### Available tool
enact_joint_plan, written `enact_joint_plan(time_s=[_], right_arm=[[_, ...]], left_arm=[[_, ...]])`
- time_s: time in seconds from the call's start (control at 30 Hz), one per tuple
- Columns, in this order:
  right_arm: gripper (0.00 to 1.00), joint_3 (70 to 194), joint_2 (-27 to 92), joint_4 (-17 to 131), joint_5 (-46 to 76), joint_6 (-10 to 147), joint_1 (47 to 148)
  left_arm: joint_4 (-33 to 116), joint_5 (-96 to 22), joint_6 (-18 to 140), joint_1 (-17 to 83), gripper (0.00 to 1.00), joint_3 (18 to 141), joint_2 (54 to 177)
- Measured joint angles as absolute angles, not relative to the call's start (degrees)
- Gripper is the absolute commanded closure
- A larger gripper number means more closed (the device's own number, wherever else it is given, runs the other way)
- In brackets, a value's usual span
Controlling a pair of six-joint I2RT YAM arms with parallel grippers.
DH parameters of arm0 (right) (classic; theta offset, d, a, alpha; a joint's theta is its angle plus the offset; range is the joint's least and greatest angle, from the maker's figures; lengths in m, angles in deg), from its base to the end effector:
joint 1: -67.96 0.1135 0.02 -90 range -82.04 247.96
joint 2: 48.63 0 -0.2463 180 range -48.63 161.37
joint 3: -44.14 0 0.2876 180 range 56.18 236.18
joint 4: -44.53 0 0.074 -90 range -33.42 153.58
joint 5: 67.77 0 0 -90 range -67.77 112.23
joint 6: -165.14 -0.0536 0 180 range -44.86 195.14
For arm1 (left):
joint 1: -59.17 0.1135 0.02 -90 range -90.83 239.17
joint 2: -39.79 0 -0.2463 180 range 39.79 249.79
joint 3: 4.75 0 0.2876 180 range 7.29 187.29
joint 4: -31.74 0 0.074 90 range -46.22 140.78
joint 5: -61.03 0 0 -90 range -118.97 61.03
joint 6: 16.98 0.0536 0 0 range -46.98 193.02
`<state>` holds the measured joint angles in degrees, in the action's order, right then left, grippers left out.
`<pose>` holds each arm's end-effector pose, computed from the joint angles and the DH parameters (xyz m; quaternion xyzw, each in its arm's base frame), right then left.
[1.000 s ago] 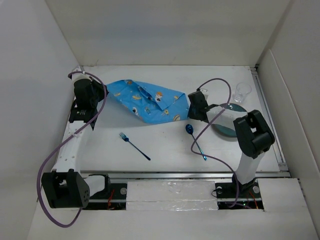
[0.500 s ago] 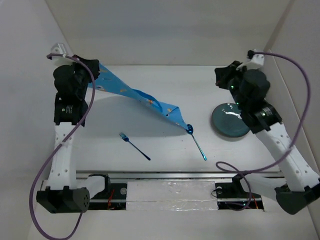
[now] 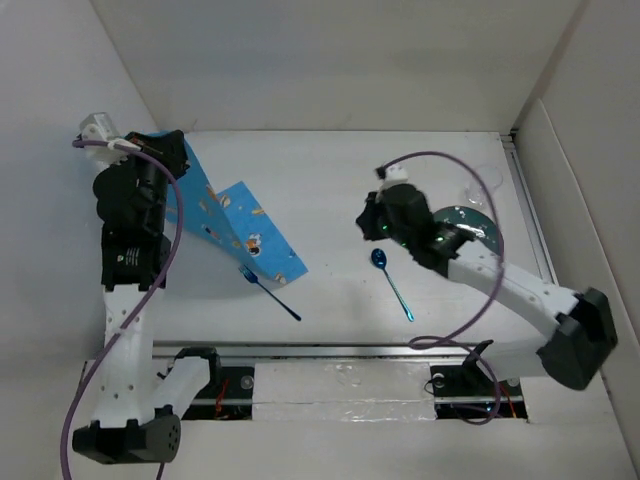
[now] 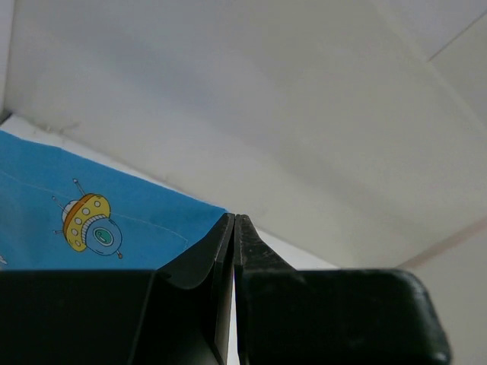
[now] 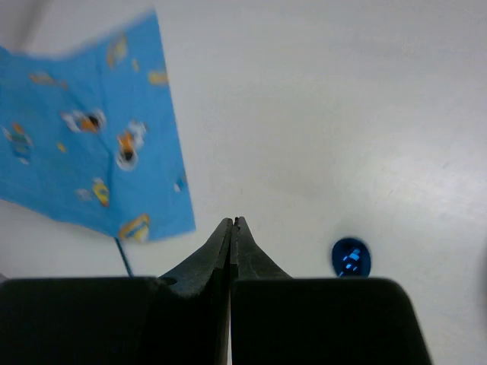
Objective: Set the dinner table for one person
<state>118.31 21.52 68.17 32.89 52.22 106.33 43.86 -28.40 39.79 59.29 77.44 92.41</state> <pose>0.2747 0.2049 0.3228 -0.0563 0.8135 0.2272 0.5324 0.2423 0.0010 0.4894 -0.1736 0.5656 -0.2269 0.7736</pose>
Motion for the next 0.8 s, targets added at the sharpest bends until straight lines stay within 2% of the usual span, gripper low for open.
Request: enact_joint_plan(time_s=[0.1,0.23,0.33,0.57,0.67,0.77,0.8], right_arm=[[1.00,115.6,32.5,68.9,31.7,52.2,112.5],[1.00,116.0,34.1,68.2,31.0,52.5,112.7],[1.00,119.2,34.8,67.3,30.8,53.0,111.2],[1.00,125.9,36.3,66.5,29.5,54.6,104.7],[1.00,128.3,36.3,66.6,29.3,55.3,101.8],[0.99,129.3,36.2,66.3,29.1,55.7,99.5],[0.93,129.3,36.2,66.4,28.8,55.8,98.7]], left_arm=[[44.1,-28.9,39.6,59.3,1.00,76.4,97.2],[42.6,-30.7,38.2,58.6,1.00,79.0,106.7],[42.6,-33.3,37.0,57.0,1.00,90.9,118.1],[43.5,-42.6,32.4,52.0,1.00,129.9,143.4],[42.6,-45.5,31.4,50.2,1.00,136.1,145.5],[39.4,-47.0,30.9,50.1,1.00,131.5,140.4],[37.4,-46.6,30.8,50.5,1.00,127.7,137.3]])
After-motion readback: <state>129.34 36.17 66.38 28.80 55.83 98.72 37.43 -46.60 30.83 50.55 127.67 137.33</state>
